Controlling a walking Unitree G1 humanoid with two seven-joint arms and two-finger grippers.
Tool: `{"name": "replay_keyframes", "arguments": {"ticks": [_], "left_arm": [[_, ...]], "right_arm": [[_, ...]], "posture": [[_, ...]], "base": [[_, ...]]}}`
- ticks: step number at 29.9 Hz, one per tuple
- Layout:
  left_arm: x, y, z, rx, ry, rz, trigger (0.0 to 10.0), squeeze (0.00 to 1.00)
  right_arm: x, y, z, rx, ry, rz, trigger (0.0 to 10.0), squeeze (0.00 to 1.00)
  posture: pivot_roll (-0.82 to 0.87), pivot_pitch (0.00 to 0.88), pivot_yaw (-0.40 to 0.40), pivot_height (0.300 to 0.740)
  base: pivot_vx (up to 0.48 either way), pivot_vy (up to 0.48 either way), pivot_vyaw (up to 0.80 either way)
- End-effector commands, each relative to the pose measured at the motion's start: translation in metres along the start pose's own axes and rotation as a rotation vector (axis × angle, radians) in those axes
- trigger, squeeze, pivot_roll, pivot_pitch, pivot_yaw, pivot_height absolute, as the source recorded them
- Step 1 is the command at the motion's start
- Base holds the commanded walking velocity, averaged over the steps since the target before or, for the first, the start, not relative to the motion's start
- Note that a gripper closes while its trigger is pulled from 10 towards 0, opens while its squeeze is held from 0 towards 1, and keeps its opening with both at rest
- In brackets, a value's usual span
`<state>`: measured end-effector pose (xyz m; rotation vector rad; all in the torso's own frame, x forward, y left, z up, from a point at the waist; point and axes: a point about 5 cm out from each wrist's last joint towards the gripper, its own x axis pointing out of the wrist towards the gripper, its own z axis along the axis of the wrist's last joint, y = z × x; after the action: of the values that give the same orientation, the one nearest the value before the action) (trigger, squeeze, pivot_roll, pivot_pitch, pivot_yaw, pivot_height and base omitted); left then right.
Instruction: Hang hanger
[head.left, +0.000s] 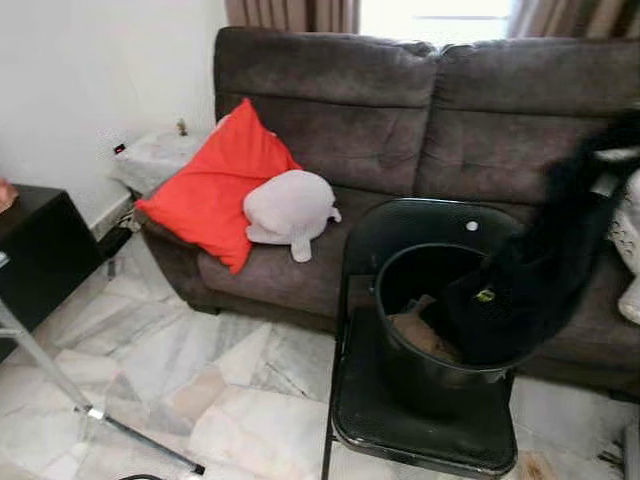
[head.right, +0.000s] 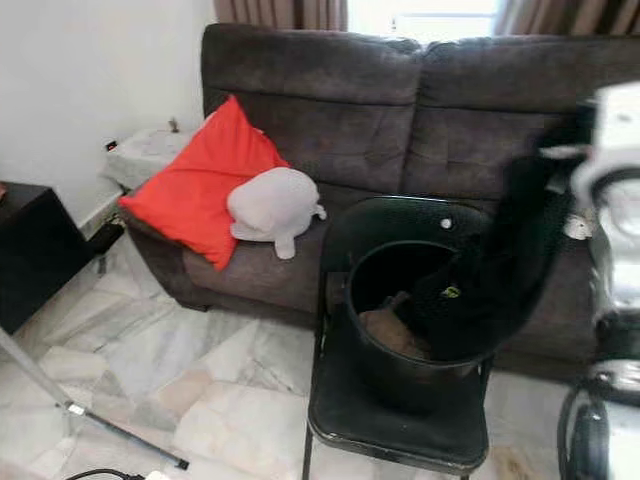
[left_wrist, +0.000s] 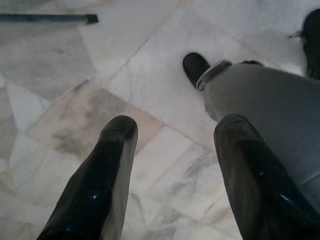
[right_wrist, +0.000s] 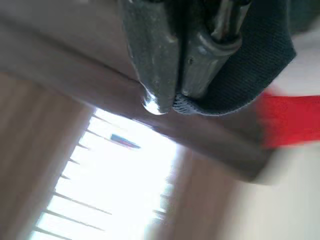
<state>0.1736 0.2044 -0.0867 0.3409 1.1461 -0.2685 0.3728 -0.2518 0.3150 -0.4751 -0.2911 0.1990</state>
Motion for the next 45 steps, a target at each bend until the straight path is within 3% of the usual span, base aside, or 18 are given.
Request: {"name": "replay_keyframes", "arguments": {"ticks": [1, 6, 7, 9, 15, 18, 20, 25, 26, 29, 31, 33, 36, 38, 40, 41, 42, 45], "left_arm": [[-0.001, 0.004, -0.007, 0.0, 0.028, 0.012, 10.0, 0.0], [-0.001, 0.002, -0.008, -0.01, 0.027, 0.01, 10.0, 0.0], [-0.001, 0.002, -0.008, -0.01, 0.027, 0.01, 10.0, 0.0], [-0.001, 0.002, -0.008, -0.01, 0.029, 0.011, 10.0, 0.0], [-0.001, 0.003, -0.008, -0.009, 0.033, 0.01, 10.0, 0.0], [-0.001, 0.003, -0.008, -0.008, 0.033, 0.008, 10.0, 0.0], [-0.001, 0.003, -0.008, -0.008, 0.033, 0.008, 10.0, 0.0], [-0.001, 0.004, -0.008, -0.003, 0.035, 0.009, 10.0, 0.0], [-0.001, 0.004, -0.008, -0.003, 0.035, 0.009, 10.0, 0.0], [-0.001, 0.004, -0.008, -0.003, 0.034, 0.01, 10.0, 0.0], [-0.001, 0.004, -0.008, -0.004, 0.033, 0.01, 10.0, 0.0], [-0.001, 0.004, -0.008, -0.005, 0.033, 0.01, 10.0, 0.0], [-0.001, 0.005, -0.007, -0.005, 0.032, 0.011, 10.0, 0.0], [-0.001, 0.005, -0.007, -0.004, 0.032, 0.011, 10.0, 0.0], [-0.001, 0.004, -0.007, -0.003, 0.031, 0.011, 10.0, 0.0], [-0.001, 0.004, -0.007, -0.003, 0.031, 0.011, 10.0, 0.0], [-0.001, 0.004, -0.007, -0.003, 0.031, 0.01, 10.0, 0.0], [-0.001, 0.004, -0.007, -0.006, 0.03, 0.01, 10.0, 0.0]], "right_arm": [[0.002, 0.017, 0.002, 0.017, -0.019, 0.12, 0.0, 0.0], [-0.013, 0.068, -0.031, -0.016, 0.06, 0.384, 0.0, 0.0], [-0.013, 0.068, -0.031, -0.016, 0.06, 0.384, 0.0, 0.0], [-0.028, 0.092, -0.048, -0.028, 0.106, 0.518, 0.0, 0.0], [-0.042, 0.094, -0.072, -0.028, 0.232, 0.428, 0.0, 0.0], [-0.041, 0.066, -0.079, -0.05, 0.299, 0.159, 0.0, 0.0], [-0.041, 0.058, -0.078, -0.064, 0.301, 0.092, 0.0, 0.0], [-0.049, -0.003, -0.057, -0.103, 0.241, -0.272, 0.0, 0.0], [-0.049, -0.003, -0.057, -0.103, 0.241, -0.272, 0.0, 0.0], [-0.048, -0.03, -0.033, -0.179, 0.188, -0.348, 0.0, 0.0], [-0.05, -0.065, -0.007, -0.274, 0.152, -0.498, 0.0, 0.0], [-0.051, -0.071, -0.002, -0.29, 0.147, -0.53, 0.0, 0.0], [-0.053, -0.097, 0.02, -0.329, 0.121, -0.643, 0.0, 0.0], [-0.048, -0.101, 0.03, -0.347, 0.102, -0.619, 0.0, 0.0], [-0.03, -0.083, 0.032, -0.35, 0.078, -0.43, 0.0, 0.0], [-0.03, -0.083, 0.032, -0.35, 0.078, -0.43, 0.0, 0.0], [-0.015, -0.047, 0.021, -0.239, 0.05, -0.177, 0.0, 0.0], [-0.009, 0.009, 0.001, -0.213, 0.05, 0.157, 0.0, 0.0]], "posture": [[-0.08, 0.0, 0.066, 0.74], [-0.06, 0.0, 0.062, 0.74], [-0.06, 0.0, 0.062, 0.74], [-0.06, 0.0, 0.061, 0.74], [-0.07, 0.003, 0.062, 0.74], [-0.07, 0.01, 0.064, 0.74], [-0.07, 0.014, 0.066, 0.74], [-0.08, 0.019, 0.07, 0.74], [-0.08, 0.019, 0.07, 0.74], [-0.08, 0.022, 0.069, 0.74], [-0.08, 0.023, 0.068, 0.74], [-0.08, 0.023, 0.068, 0.74], [-0.09, 0.022, 0.067, 0.74], [-0.09, 0.022, 0.067, 0.74], [-0.09, 0.022, 0.066, 0.74], [-0.09, 0.022, 0.066, 0.74], [-0.09, 0.019, 0.063, 0.74], [-0.08, 0.017, 0.06, 0.74]], "base": [[0.0, 0.0, 0.0], [0.0, 0.0, 0.0], [0.0, 0.0, 0.0], [0.0, 0.0, 0.0], [0.0, 0.0, 0.0], [0.0, 0.0, 0.0], [0.0, 0.0, 0.0], [0.0, 0.0, 0.0], [0.0, 0.0, 0.0], [0.0, 0.0, 0.0], [0.0, 0.0, 0.0], [0.0, 0.0, 0.0], [0.0, 0.0, 0.0], [0.0, 0.0, 0.0], [0.0, 0.0, 0.0], [0.0, 0.0, 0.0], [0.0, 0.0, 0.0], [0.0, 0.0, 0.0]]}}
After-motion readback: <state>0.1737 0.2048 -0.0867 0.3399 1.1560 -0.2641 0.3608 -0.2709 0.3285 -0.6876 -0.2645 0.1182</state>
